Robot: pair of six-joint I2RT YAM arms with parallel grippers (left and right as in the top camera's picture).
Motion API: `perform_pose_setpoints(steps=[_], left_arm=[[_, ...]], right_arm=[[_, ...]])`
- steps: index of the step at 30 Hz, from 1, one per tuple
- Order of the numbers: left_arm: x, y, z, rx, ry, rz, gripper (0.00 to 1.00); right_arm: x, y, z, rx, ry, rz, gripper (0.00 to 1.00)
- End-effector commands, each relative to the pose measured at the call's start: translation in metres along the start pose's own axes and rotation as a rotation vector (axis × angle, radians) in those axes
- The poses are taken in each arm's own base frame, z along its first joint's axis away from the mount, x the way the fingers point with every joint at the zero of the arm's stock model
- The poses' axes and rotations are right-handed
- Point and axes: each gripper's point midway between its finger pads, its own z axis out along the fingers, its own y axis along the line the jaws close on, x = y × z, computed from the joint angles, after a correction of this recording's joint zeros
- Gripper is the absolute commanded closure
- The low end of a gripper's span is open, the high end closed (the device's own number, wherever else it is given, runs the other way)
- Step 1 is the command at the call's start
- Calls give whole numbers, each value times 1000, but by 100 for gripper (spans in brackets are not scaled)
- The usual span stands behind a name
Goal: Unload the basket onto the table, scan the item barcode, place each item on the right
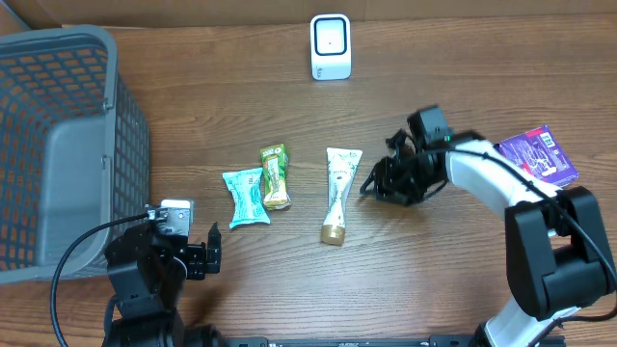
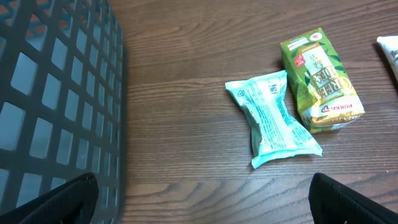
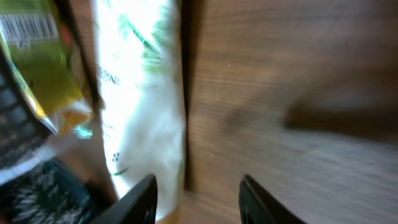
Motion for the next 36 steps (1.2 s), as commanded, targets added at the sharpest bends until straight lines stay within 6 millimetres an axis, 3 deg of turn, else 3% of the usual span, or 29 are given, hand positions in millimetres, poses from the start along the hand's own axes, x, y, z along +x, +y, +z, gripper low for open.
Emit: perform_pose_setpoints(steps=[1, 5, 10, 13, 16, 22, 36], left_arm=[[-1, 2, -1, -10, -5, 16, 0], [-1, 2, -1, -10, -5, 16, 0], [-1, 2, -1, -10, -5, 16, 0], [-1, 2, -1, -10, -5, 16, 0], [-1, 2, -1, -10, -5, 16, 0], [-1, 2, -1, -10, -5, 16, 0], [-1, 2, -1, -10, -5, 16, 1]], right_arm=[[-32, 13, -29, 203, -125, -169, 57], [-33, 41, -39, 338, -171, -278, 58], [-24, 82, -14, 331, -224, -340, 73], [-19, 90, 1, 340, -239, -305, 83], [-13, 89, 8, 360, -238, -253, 96], [-8, 72, 6, 421, -229, -185, 96], [-4, 52, 32, 409, -234, -184, 96]])
